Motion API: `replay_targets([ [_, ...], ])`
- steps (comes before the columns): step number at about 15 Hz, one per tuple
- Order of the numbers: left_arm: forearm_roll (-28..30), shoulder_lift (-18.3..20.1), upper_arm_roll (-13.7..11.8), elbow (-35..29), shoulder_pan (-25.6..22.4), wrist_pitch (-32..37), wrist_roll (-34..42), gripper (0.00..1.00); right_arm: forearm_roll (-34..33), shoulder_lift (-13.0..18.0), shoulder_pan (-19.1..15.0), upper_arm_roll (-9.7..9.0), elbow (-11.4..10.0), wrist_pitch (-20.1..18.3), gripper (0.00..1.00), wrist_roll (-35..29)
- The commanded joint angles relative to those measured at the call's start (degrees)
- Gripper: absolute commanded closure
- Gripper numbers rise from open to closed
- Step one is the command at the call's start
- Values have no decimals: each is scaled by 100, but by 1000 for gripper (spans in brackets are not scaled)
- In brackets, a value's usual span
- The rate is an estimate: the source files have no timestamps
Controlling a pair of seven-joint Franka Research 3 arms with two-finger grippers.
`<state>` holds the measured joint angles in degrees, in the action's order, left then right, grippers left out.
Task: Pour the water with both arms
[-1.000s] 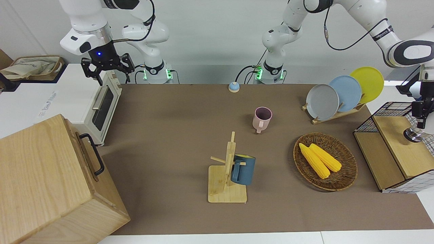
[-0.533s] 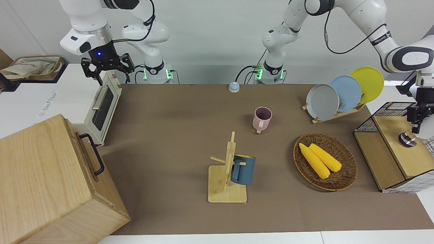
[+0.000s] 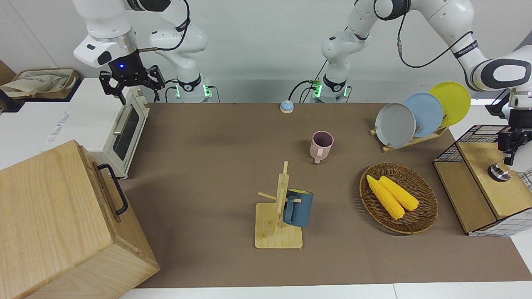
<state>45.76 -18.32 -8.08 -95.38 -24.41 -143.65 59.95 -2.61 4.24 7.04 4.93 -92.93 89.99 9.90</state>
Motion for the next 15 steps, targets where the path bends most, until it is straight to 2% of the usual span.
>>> replay_targets([
  [1, 170, -110, 61, 240, -72, -102, 184, 410, 111, 24, -27, -9, 38, -87, 9, 20],
  [2, 170, -119, 69, 231, -72, -137, 184, 232, 111, 24, -27, -9, 38, -87, 9, 20],
  [3, 196, -110, 69, 222, -46, -207, 166, 2, 111, 24, -27, -9, 38, -87, 9, 20],
  [15, 161, 109, -18, 134, 16, -234, -185, 5, 111, 24, -27, -9, 38, -87, 9, 20],
])
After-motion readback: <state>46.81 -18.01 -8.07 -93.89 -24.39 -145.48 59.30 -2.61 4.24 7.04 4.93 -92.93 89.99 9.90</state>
